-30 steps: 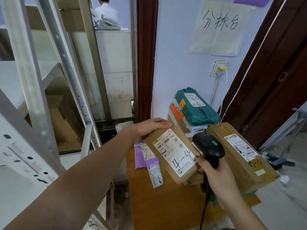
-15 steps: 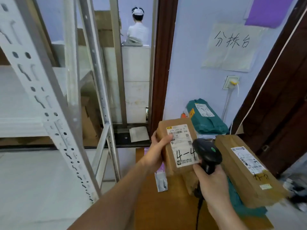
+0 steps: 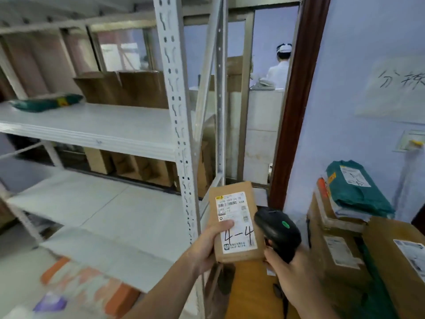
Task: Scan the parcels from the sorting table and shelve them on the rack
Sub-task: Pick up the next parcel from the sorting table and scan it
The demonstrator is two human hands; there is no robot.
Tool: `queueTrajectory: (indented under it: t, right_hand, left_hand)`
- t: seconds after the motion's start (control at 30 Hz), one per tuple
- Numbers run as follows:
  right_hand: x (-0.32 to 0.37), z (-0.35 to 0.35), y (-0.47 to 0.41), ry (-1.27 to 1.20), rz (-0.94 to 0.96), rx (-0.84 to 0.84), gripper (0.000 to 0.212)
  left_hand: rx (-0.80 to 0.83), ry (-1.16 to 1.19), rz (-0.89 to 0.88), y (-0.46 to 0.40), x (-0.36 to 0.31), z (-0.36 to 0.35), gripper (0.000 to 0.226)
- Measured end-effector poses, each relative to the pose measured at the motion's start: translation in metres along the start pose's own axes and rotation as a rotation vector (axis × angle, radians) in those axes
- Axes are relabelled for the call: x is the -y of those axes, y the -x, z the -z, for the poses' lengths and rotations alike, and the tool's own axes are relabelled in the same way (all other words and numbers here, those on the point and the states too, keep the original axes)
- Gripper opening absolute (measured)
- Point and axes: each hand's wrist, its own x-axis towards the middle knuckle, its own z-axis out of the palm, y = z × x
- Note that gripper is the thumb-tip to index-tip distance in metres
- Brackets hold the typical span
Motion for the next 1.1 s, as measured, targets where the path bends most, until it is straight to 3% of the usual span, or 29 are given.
queueTrajectory:
  t: [0.1, 0.2, 0.37, 0.57, 0.77, 0.9, 1.1]
  right_hand:
    - [0.029, -0.033, 0.008, 0.005, 0.017, 0.121, 0.009]
    - [0.054, -0.071, 0.016, 0.018, 0.071, 0.196, 0.026]
    - [0.108, -0.141, 0.034, -0.074, 0.031, 0.375, 0.027]
    - [0.163, -0.228, 0.052, -0.121, 0.059, 0.48, 0.015]
    - [0.235, -0.303, 0.064, -0.223, 0.199, 0.576, 0.024]
    - [0.279, -0.344, 0.061, -0.205, 0.299, 0.585, 0.012]
    - [0.332, -0.412, 0.038, -0.229, 0.371, 0.623, 0.01]
  left_hand:
    - [-0.113, 0.006, -0.08, 0.04, -0.016, 0.036, 0.083]
    - [-0.218, 0.031, -0.168, 0.079, -0.031, 0.074, 0.101]
    - [-0.356, 0.068, -0.265, 0.145, -0.058, 0.141, 0.124]
    - [-0.468, 0.019, -0.398, 0.214, -0.101, 0.214, 0.105]
    - [-0.491, -0.015, -0.511, 0.264, -0.156, 0.288, 0.105]
    - [-0.542, -0.03, -0.57, 0.285, -0.195, 0.33, 0.091]
    - [-0.578, -0.074, -0.625, 0.288, -0.255, 0.402, 0.088]
